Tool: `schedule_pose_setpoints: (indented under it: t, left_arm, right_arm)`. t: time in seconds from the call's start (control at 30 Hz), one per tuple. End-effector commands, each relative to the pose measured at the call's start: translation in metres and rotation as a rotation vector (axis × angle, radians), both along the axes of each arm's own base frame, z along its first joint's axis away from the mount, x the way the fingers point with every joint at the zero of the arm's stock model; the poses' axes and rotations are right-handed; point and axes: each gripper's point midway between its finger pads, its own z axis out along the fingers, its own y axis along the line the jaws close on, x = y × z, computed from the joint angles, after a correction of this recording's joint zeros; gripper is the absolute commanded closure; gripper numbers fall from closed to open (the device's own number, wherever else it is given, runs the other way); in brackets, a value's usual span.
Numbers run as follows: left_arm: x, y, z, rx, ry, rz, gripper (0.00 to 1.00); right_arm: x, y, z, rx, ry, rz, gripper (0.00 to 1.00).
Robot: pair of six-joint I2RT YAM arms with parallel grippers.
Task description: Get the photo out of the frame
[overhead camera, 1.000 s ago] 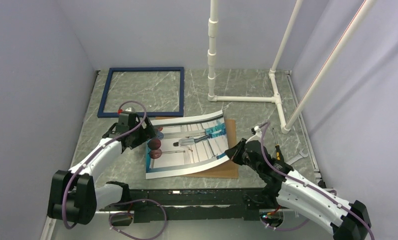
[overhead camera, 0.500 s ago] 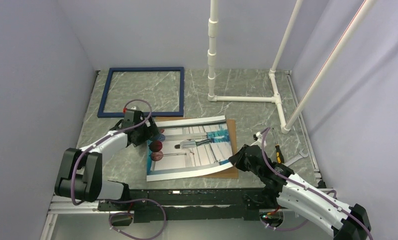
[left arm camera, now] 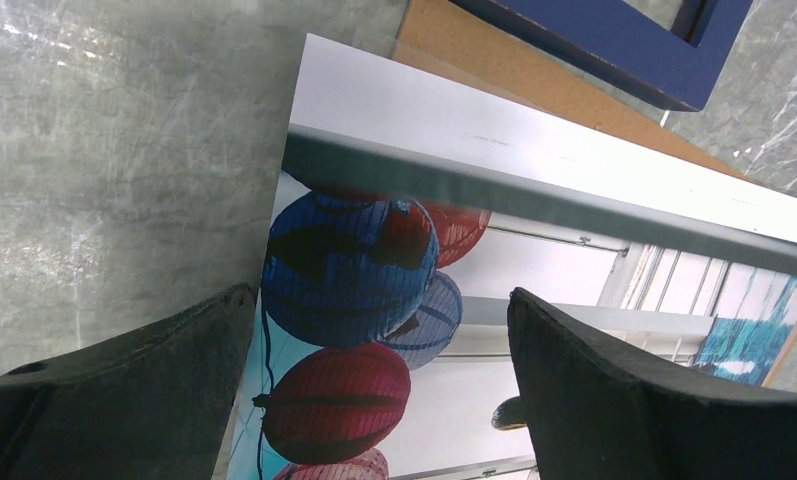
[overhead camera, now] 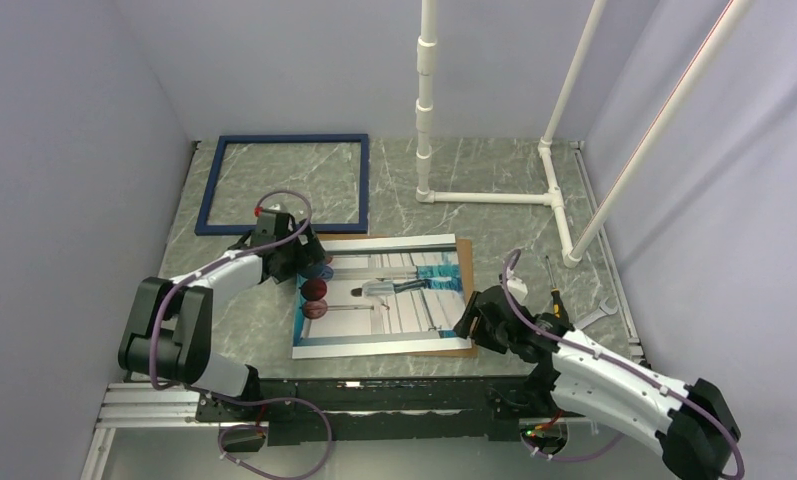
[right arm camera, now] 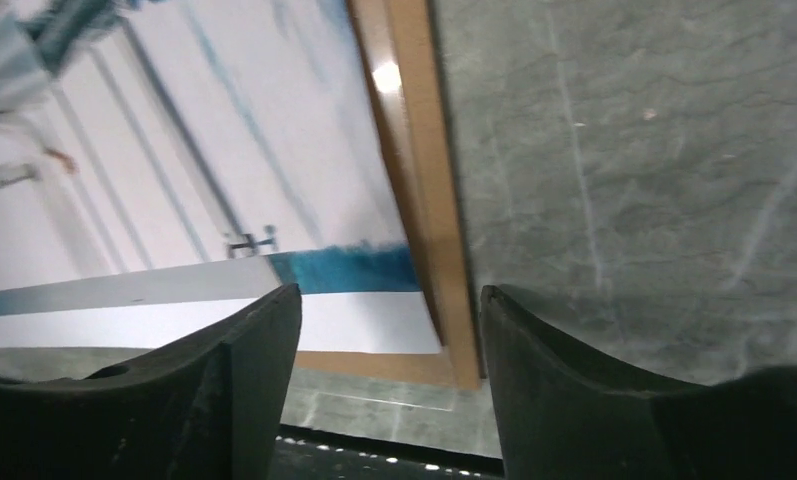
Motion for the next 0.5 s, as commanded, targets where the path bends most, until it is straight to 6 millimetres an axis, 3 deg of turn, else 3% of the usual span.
schedule_pose_setpoints:
  t: [0.0, 0.2, 0.3, 0.47]
  left_arm:
    - [0.006, -0.008, 0.002, -0.020, 0.002, -0.025, 0.01]
    - [0.009, -0.012, 0.002, -0.028, 0.006, -0.034, 0.01]
    - [0.009, -0.014, 0.002, -0.039, 0.006, -0.039, 0.01]
    - [0.011, -0.018, 0.002, -0.050, 0.010, -0.046, 0.01]
  right_arm:
    - [-0.004, -0.019, -0.005, -0.142, 0.059, -0.010, 0.29]
    - [0.019, -0.020, 0.000, -0.206, 0.035, -0.012, 0.17]
    - [0.029, -0.013, -0.005, -0.167, 0.037, 0.015, 0.17]
    - [0.064, -0.003, 0.000, -0.126, -0.034, 0.067, 0.17]
